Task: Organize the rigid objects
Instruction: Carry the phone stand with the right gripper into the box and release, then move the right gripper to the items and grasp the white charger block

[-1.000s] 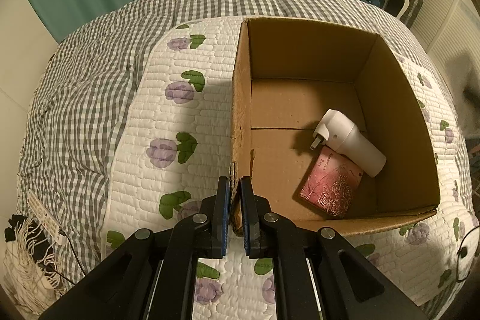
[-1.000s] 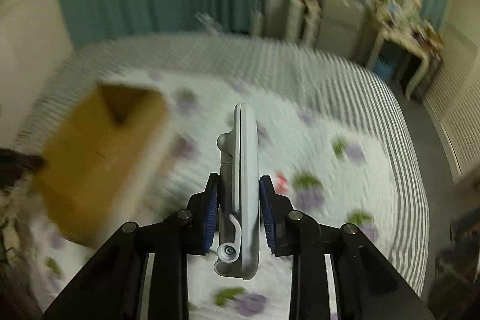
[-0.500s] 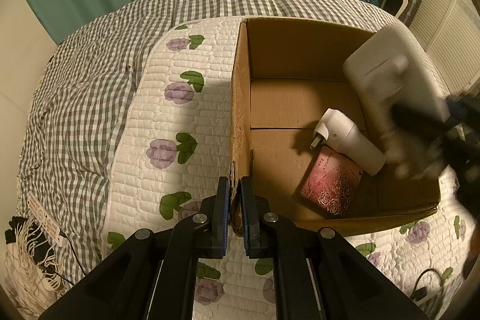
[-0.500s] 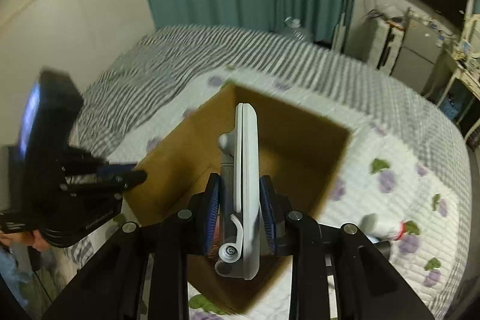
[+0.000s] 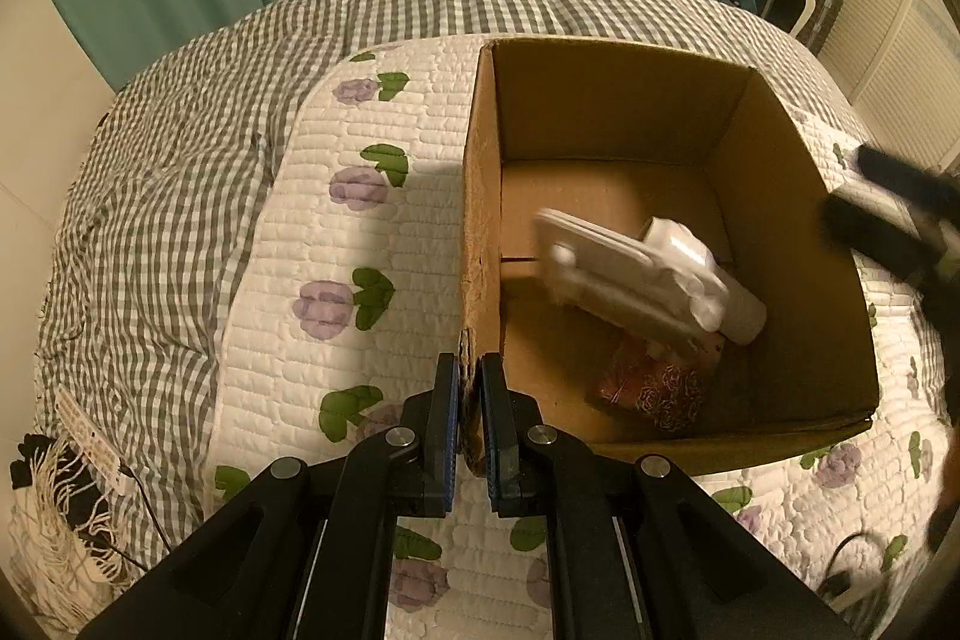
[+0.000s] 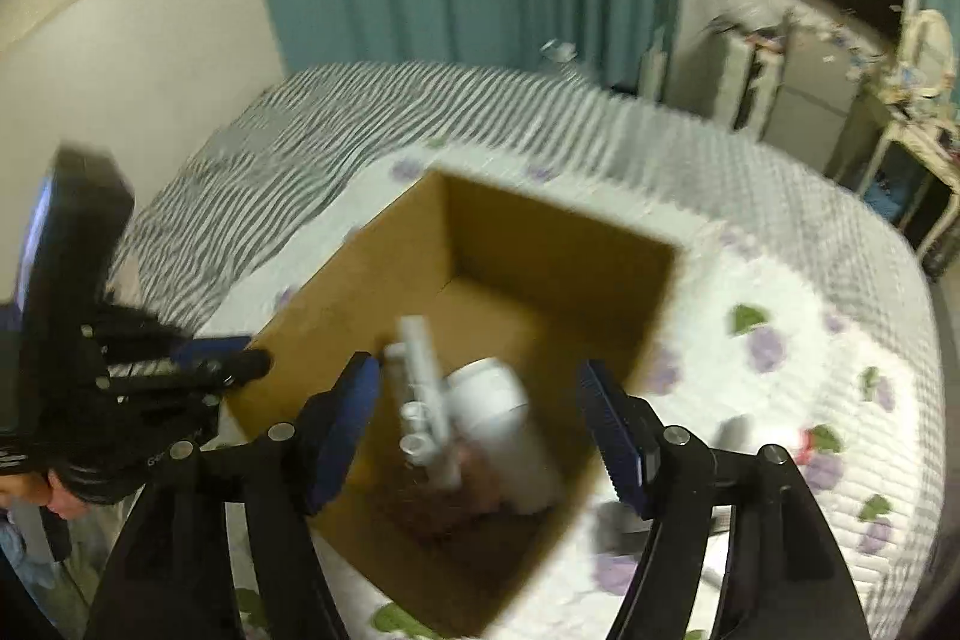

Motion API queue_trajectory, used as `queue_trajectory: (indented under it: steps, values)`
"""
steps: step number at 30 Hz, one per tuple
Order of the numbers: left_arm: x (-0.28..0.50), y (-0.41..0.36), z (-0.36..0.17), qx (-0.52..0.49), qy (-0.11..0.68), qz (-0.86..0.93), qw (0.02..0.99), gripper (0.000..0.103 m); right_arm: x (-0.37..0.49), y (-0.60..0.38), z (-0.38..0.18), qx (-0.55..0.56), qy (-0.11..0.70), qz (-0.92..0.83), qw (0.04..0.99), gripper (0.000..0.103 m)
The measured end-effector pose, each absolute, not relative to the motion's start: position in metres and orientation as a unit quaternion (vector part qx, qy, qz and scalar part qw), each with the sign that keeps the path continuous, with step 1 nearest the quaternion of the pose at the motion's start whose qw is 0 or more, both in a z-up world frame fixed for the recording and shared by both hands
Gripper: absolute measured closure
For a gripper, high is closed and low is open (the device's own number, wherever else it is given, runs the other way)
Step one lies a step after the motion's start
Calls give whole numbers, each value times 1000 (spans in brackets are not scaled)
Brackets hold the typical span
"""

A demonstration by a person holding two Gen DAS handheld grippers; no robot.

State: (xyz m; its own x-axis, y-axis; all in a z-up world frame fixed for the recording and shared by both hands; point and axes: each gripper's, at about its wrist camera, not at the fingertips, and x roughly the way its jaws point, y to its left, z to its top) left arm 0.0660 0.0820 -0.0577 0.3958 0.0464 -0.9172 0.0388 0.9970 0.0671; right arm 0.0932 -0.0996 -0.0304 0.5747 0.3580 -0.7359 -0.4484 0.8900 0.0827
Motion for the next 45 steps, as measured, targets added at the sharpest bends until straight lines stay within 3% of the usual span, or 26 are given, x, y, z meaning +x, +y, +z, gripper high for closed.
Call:
queue_trajectory:
  steps: [5, 11, 27, 34, 43, 45]
  values:
    - [66, 82, -58, 38, 549, 2, 835, 96, 98, -154, -11, -48, 388, 162, 906, 27]
    - [66, 82, -59, 39, 549, 3, 835, 96, 101, -226, -19, -50, 405, 76, 910, 26]
    - [65, 81, -59, 45, 552, 9, 833, 96, 93, -289, -171, -75, 553, 44, 829, 26]
    - [66, 81, -60, 45, 554, 11, 831, 96, 104, -271, -197, -138, 567, 85, 808, 26]
    - [68, 79, -59, 51, 557, 14, 829, 96, 123, -273, -221, -144, 579, 125, 793, 31]
    - [68, 78, -58, 53, 557, 14, 829, 96, 122, -275, -221, -134, 578, 133, 794, 44]
